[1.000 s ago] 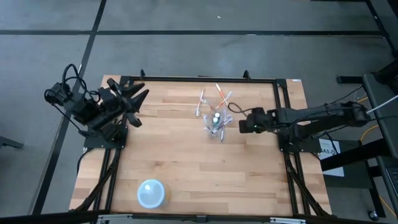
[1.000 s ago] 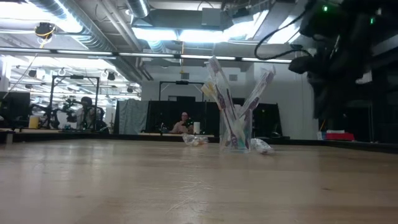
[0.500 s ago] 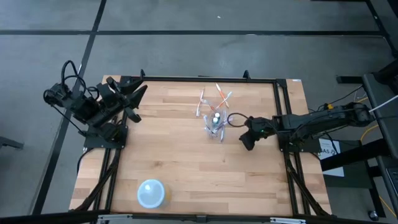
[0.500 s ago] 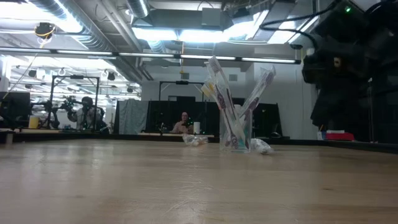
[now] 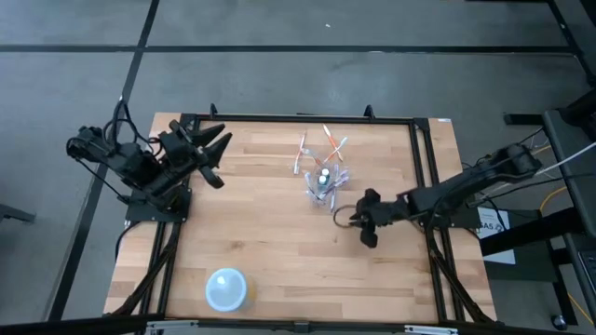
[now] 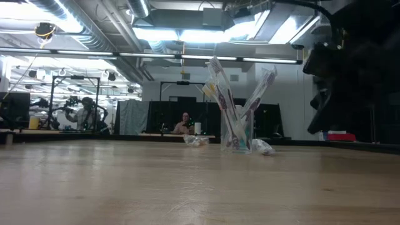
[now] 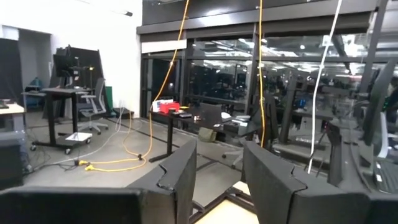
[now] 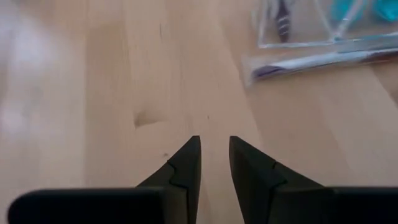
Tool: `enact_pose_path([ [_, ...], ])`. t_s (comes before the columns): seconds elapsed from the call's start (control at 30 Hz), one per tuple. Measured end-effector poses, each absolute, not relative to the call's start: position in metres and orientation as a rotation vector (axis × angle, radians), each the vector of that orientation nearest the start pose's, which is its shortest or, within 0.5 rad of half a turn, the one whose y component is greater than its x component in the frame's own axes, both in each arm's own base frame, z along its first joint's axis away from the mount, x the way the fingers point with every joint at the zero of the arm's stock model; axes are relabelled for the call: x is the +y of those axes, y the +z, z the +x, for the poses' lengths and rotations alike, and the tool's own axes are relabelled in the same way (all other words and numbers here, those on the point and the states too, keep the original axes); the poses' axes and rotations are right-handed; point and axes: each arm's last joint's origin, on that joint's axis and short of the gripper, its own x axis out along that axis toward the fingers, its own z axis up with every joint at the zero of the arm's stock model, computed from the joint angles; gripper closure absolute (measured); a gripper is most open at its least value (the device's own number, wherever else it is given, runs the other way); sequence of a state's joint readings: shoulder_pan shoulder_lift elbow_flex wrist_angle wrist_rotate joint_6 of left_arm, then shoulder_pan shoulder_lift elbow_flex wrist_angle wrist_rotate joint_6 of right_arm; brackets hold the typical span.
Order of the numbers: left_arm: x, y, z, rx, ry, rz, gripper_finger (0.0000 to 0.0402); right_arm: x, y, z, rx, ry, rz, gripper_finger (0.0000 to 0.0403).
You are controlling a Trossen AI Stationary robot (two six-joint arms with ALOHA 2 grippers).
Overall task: Pick & Place toothbrushing station
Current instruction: Put the purple toothbrush into the transparent organizer
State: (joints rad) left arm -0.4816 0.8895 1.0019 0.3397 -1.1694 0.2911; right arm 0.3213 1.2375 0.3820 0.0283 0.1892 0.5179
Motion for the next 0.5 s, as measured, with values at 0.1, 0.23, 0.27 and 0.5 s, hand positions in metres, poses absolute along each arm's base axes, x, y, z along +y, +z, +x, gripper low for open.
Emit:
enact_pose_path([
  [0.1, -0.052, 0.429, 0.156, -0.203, 0.726, -0.063, 0.0274, 0.068, 0.122, 0.202, 0.804, -0.097, 0.176, 0.0317],
  [0.23, -0.052, 0.429, 0.157, -0.212, 0.724, -0.087, 0.0274, 0.067, 0.107, 0.211, 0.771, -0.214, 0.151, 0.0317],
  [0.27, -0.052, 0.429, 0.157, -0.215, 0.723, -0.095, 0.0274, 0.066, 0.103, 0.214, 0.762, -0.24, 0.17, 0.0317],
  [0.5, -0.052, 0.429, 0.157, -0.226, 0.72, -0.126, 0.0274, 0.066, 0.084, 0.23, 0.671, -0.278, 0.256, 0.0317],
])
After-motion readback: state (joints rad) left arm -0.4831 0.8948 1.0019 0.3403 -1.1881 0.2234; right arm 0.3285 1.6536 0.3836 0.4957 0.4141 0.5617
